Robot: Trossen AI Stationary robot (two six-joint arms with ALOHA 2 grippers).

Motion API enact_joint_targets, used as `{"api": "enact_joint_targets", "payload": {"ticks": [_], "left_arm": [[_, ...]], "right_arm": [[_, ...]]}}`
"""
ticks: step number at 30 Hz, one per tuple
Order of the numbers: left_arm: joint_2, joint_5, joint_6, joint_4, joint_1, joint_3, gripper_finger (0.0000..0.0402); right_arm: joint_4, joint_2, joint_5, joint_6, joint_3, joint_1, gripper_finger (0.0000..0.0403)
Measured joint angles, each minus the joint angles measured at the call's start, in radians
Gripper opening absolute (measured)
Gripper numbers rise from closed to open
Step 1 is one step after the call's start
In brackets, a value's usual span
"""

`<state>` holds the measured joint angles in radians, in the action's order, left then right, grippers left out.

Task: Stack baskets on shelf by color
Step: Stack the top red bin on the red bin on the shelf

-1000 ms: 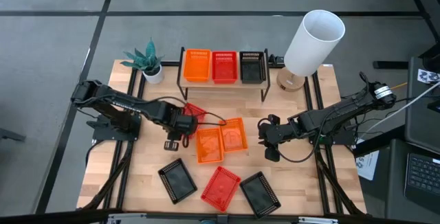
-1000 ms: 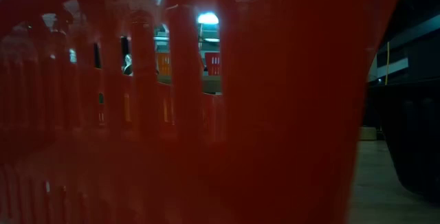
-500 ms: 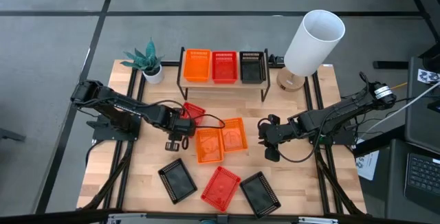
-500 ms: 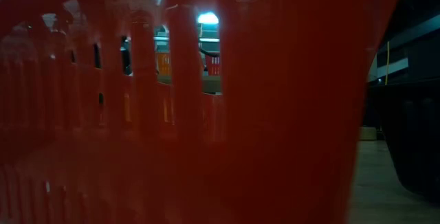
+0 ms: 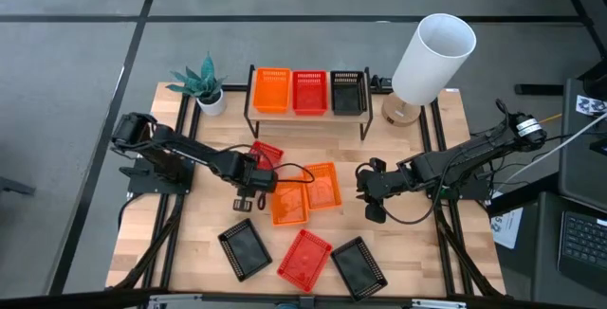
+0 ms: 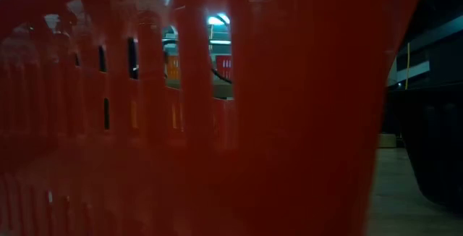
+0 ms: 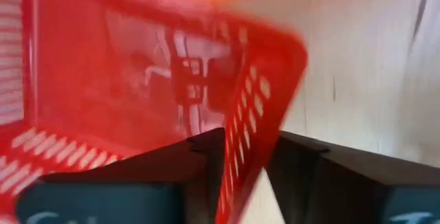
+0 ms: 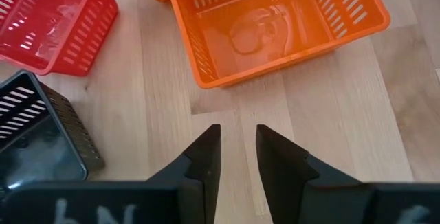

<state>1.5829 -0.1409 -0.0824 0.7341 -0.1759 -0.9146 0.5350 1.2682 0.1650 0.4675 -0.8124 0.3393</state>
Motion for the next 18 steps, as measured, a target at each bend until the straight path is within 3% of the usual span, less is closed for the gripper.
{"api": "enact_joint_targets", "payload": {"ticks": [4, 7, 13, 15, 18], "left_arm": [[-0.017, 0.002, -0.073, 0.196, -0.026, -0.084, 0.0011], [-0.047, 0.001, -0.126, 0.328, -0.057, -0.179, 0.0003], [-0.088, 0.014, -0.109, 0.383, -0.114, -0.424, 0.0001], [-0.091, -0.049, -0.027, 0.371, -0.116, -0.512, 0.0001], [-0.092, -0.231, 0.095, 0.342, -0.089, -0.625, 0.0001]], "right_arm": [[0.005, 0.000, 0.000, 0.000, 0.000, 0.000, 0.0091], [0.005, 0.000, 0.000, -0.002, 0.000, 0.000, 0.0091], [0.006, 0.000, 0.000, -0.002, 0.000, 0.000, 0.0091], [0.006, 0.000, 0.000, -0.003, 0.000, 0.000, 0.0091], [0.007, 0.000, 0.000, -0.005, 0.000, 0.000, 0.0091]]}}
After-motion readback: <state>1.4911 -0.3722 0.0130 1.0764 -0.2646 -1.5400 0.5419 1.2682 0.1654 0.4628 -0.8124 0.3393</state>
